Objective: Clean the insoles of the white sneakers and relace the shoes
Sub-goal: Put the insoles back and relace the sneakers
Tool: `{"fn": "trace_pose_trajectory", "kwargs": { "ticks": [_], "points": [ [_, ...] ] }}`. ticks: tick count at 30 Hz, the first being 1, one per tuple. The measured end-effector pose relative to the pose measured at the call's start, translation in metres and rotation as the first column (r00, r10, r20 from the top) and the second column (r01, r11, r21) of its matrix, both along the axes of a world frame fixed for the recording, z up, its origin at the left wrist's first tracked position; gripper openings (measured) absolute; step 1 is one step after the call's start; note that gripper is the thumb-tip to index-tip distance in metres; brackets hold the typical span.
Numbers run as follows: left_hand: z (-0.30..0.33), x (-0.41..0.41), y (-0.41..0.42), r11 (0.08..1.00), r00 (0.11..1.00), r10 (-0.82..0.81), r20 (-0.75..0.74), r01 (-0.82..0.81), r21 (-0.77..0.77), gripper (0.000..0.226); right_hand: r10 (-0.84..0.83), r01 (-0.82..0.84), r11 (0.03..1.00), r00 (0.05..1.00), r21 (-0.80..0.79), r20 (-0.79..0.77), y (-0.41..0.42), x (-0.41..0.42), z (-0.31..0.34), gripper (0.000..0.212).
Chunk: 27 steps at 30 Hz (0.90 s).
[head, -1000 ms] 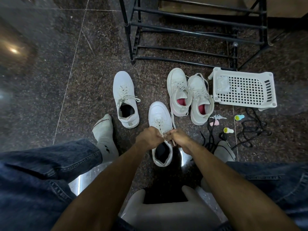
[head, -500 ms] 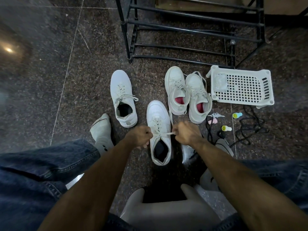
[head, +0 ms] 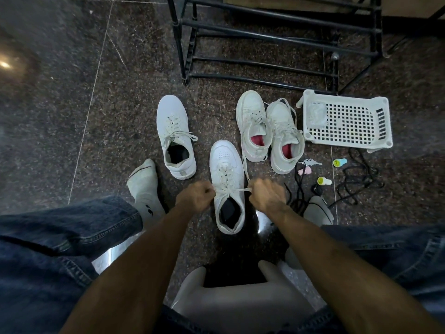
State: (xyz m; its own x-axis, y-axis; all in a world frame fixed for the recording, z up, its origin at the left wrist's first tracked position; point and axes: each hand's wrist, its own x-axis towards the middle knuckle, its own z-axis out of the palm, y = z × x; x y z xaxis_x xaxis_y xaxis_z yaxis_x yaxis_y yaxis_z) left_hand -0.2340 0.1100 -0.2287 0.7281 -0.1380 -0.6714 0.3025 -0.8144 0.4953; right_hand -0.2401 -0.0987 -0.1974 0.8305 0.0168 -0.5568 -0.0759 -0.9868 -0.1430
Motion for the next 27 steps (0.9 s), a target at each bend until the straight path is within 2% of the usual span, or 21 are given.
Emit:
{"fn": "trace_pose_trajectory", "kwargs": {
  "ticks": [1, 3, 5, 7, 9, 11, 13, 15, 18, 24, 27],
  "points": [
    [0.000, -0.002, 0.001, 0.998, 0.999, 0.044, 0.025, -0.043, -0.042, 0.022, 0.031, -0.033, 0.999, 0.998, 0.034, 0.050, 0.000, -0.006, -0.002, 0.027],
    [0.003, -0.004, 0.002, 0.983, 0.982, 0.159, 0.100, -0.149, -0.104, 0.020, 0.183, -0.201, 0.976, 0.964, 0.079, 0.195, 0.004, -0.023, -0.009, 0.027],
    [0.009, -0.002, 0.003, 0.975, 0.938, 0.222, 0.267, -0.210, -0.074, 0.020, 0.378, -0.416, 0.903, 0.888, 0.106, 0.263, 0.013, -0.038, -0.013, 0.037],
    [0.014, 0.006, 0.007, 0.969, 0.880, 0.192, 0.434, -0.240, 0.060, 0.023, 0.590, -0.617, 0.781, 0.779, 0.094, 0.213, 0.025, -0.050, -0.020, 0.045],
    [0.017, 0.016, 0.013, 0.955, 0.862, 0.116, 0.493, -0.233, 0.182, 0.035, 0.718, -0.723, 0.688, 0.690, 0.056, 0.086, 0.036, -0.055, -0.024, 0.042],
    [0.016, 0.028, 0.020, 0.935, 0.900, 0.016, 0.436, -0.167, 0.311, 0.048, 0.737, -0.737, 0.676, 0.676, 0.023, -0.007, 0.044, -0.053, -0.023, 0.035],
    [0.012, 0.039, 0.027, 0.898, 0.945, -0.074, 0.317, -0.075, 0.434, 0.053, 0.731, -0.732, 0.682, 0.682, -0.005, -0.020, 0.049, -0.045, -0.020, 0.034],
    [0.010, 0.049, 0.033, 0.875, 0.975, -0.124, 0.183, 0.020, 0.484, 0.050, 0.703, -0.703, 0.711, 0.711, -0.001, 0.010, 0.055, -0.027, -0.012, 0.036],
    [0.007, 0.057, 0.040, 0.868, 0.976, -0.181, 0.120, 0.101, 0.487, 0.045, 0.626, -0.628, 0.778, 0.775, 0.002, 0.085, 0.063, 0.018, 0.000, 0.034],
    [0.003, 0.063, 0.045, 0.900, 0.983, -0.138, 0.119, 0.074, 0.429, 0.044, 0.562, -0.550, 0.827, 0.815, -0.120, 0.139, 0.079, 0.100, 0.008, 0.036],
    [-0.002, 0.064, 0.046, 0.901, 0.982, -0.136, 0.129, 0.069, 0.429, 0.044, 0.514, -0.506, 0.858, 0.852, -0.088, 0.104, 0.080, 0.111, -0.005, 0.038]
  ]
}}
